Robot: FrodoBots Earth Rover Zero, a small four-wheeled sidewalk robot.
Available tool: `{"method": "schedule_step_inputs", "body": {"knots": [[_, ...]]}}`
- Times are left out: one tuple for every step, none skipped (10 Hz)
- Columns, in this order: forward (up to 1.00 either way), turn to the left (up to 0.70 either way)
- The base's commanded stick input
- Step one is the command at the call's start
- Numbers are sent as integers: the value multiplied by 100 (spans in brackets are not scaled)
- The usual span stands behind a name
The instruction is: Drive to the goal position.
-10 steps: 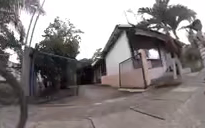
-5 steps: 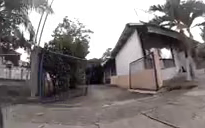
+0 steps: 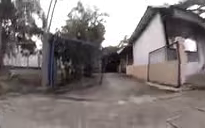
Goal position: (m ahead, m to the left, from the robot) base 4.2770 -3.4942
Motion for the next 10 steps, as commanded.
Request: {"method": "schedule_step_inputs", "body": {"knots": [[70,-27],[70,-27],[70,-27],[70,-27],[70,-27],[70,-27],[70,-27],[70,-27],[70,-22],[70,0]]}}
